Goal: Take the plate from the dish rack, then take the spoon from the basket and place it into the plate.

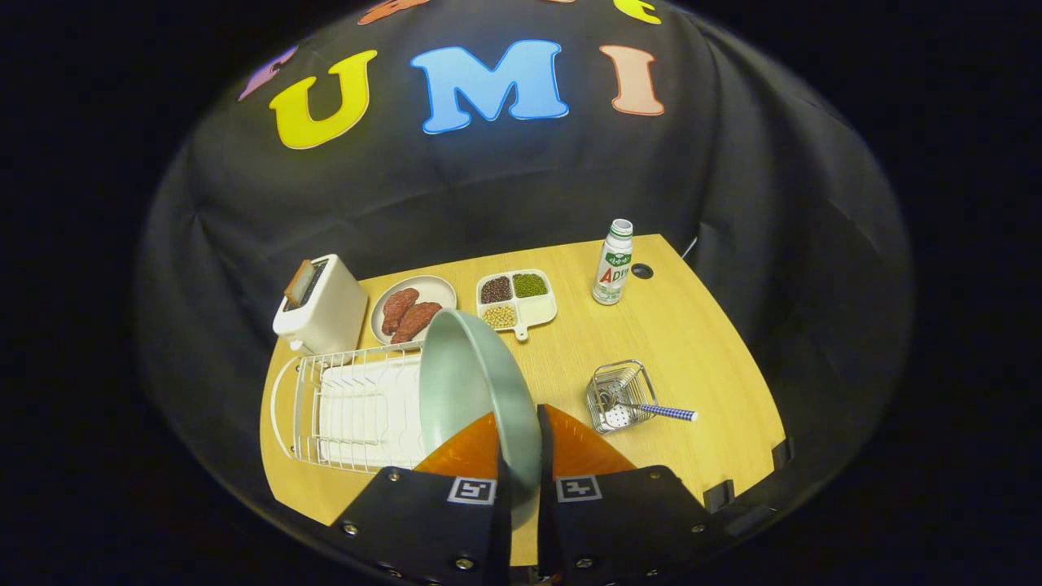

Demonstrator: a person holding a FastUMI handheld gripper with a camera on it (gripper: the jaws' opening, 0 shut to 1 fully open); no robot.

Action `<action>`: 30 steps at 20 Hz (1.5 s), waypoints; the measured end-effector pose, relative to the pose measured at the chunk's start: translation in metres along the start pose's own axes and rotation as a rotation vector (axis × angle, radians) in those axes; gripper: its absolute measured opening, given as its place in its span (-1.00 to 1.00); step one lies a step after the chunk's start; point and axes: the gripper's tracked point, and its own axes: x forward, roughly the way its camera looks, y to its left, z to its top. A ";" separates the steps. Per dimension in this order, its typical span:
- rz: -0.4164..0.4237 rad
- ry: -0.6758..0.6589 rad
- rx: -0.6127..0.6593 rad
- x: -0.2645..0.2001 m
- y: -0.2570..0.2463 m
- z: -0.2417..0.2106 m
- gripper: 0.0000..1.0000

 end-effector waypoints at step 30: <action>0.521 0.379 0.308 0.072 -0.089 -0.232 -0.75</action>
